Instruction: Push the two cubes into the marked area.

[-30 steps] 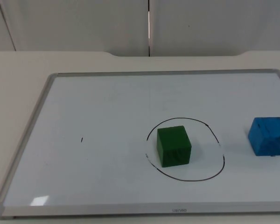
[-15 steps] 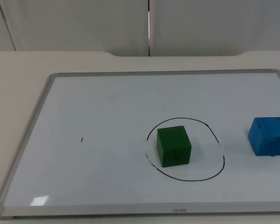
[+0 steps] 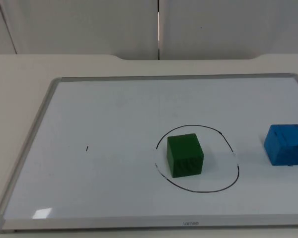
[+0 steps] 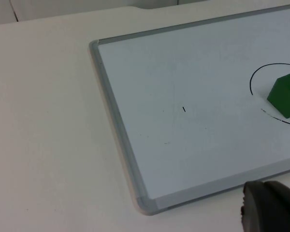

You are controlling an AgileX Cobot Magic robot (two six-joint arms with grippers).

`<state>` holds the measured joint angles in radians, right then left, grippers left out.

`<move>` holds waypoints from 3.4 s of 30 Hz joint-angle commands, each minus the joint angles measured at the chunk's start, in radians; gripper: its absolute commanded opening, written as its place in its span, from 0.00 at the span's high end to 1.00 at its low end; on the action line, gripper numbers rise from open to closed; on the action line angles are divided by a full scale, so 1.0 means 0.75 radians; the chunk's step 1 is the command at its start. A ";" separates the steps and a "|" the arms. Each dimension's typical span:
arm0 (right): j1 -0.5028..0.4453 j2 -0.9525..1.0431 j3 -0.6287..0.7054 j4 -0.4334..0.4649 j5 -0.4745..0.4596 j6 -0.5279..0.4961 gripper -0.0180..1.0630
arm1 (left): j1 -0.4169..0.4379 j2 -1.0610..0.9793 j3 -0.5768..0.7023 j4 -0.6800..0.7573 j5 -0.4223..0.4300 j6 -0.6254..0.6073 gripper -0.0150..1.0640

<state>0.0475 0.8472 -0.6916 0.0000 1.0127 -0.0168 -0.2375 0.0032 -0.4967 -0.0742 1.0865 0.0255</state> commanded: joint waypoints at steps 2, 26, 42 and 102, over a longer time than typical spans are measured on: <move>-0.005 0.146 -0.057 0.000 -0.073 0.007 0.18 | -0.007 -0.004 0.006 -0.018 -0.017 -0.001 0.99; -0.005 1.035 -0.463 0.013 -0.363 0.037 0.98 | -0.007 -0.004 0.006 -0.015 -0.017 -0.002 0.99; -0.005 1.329 -0.463 0.048 -0.571 0.008 0.98 | -0.007 -0.004 0.006 -0.015 -0.017 -0.002 0.99; 0.135 1.501 -0.463 0.216 -0.697 -0.064 0.98 | -0.007 -0.004 0.006 -0.015 -0.017 -0.002 0.99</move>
<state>0.1413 1.9759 -1.0360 0.1547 0.4833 -0.0511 -0.2375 0.0032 -0.4967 -0.0742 1.0865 0.0255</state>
